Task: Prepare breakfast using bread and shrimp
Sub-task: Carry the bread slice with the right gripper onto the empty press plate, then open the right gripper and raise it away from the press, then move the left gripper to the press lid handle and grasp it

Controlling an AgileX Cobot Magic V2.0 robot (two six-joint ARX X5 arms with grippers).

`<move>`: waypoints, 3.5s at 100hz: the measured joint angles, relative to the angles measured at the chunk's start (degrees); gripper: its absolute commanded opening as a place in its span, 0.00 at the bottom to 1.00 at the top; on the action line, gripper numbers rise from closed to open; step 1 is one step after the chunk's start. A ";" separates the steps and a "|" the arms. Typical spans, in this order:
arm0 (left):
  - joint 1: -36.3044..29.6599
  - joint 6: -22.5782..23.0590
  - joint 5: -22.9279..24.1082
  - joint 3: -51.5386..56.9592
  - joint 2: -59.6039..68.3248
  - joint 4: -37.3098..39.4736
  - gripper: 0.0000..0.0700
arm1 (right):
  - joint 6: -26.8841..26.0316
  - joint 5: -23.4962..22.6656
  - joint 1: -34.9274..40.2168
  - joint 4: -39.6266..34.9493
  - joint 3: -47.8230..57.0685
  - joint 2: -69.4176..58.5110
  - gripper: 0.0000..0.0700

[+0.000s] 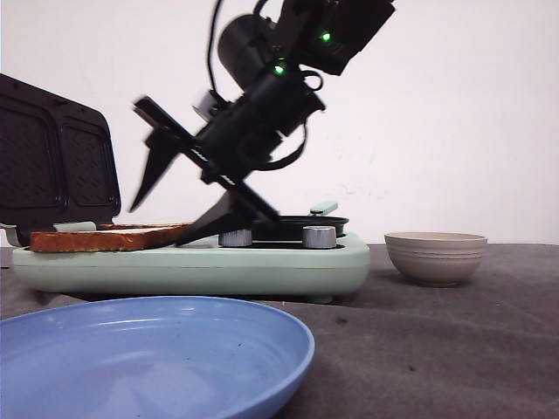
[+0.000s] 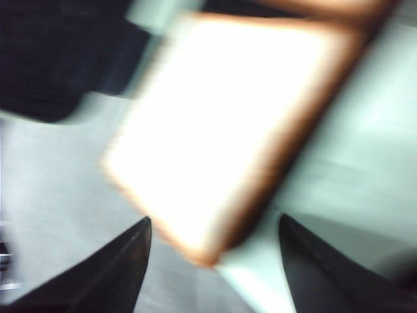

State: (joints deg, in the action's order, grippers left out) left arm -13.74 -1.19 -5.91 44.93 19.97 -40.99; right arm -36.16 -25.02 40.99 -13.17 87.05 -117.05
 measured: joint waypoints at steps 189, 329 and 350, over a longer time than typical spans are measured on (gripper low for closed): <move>0.00 0.15 1.33 0.00 -0.02 2.89 0.55 | 26.58 20.79 -10.75 -3.04 -50.60 72.46 0.55; 16.50 -29.16 -9.38 7.26 17.46 16.41 0.56 | 21.77 21.57 -10.73 -7.34 -57.22 77.81 0.55; 28.68 -33.20 -24.72 12.24 27.69 16.87 0.56 | 21.77 21.62 -10.73 -7.23 -57.22 77.81 0.55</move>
State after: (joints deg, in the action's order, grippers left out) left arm 14.94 -34.39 -30.63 57.17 47.66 -24.12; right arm -14.39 -3.40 30.26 -20.40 29.82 -39.24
